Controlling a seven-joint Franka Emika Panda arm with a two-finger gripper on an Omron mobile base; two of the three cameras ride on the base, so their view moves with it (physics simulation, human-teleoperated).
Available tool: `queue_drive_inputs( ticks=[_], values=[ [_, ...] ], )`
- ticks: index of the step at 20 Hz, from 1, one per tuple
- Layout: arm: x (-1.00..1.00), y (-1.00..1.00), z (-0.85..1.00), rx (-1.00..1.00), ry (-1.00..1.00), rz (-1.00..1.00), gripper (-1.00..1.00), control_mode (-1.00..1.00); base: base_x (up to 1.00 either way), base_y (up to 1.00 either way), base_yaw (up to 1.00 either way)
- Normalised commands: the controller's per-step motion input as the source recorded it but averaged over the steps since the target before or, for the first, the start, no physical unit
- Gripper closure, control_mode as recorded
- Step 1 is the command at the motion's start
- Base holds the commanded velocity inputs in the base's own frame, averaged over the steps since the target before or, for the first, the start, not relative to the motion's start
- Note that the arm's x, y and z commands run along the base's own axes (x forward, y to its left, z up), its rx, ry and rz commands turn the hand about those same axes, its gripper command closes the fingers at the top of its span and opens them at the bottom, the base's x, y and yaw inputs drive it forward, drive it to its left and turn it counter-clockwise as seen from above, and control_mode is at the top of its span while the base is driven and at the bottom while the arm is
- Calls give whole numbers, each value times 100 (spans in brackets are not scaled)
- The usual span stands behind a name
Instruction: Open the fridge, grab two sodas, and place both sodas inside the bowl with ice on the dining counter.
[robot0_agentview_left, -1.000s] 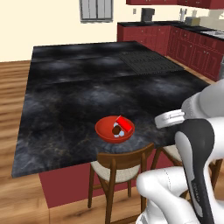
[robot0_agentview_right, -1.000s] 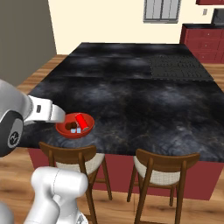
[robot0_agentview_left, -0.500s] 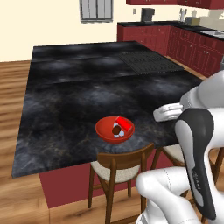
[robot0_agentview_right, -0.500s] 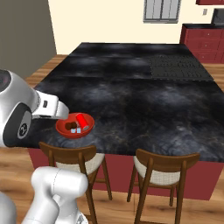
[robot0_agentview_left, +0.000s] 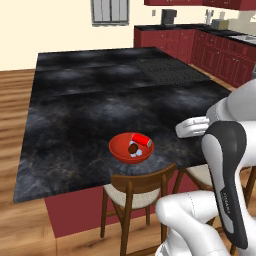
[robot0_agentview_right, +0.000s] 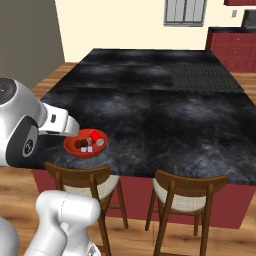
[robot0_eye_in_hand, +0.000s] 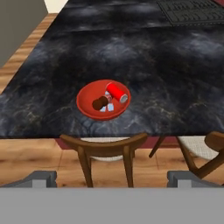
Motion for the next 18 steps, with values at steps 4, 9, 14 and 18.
queue_drive_inputs(
  ticks=[4,9,14,18],
  values=[
    [1,0,-4,0,1,0,-100,-100,0,0,0],
    [3,0,-6,0,2,0,-100,-100,0,0,0],
    [4,0,-4,0,2,0,-100,-100,0,0,0],
    [3,0,-4,0,2,0,-100,-100,0,0,0]
  ],
)
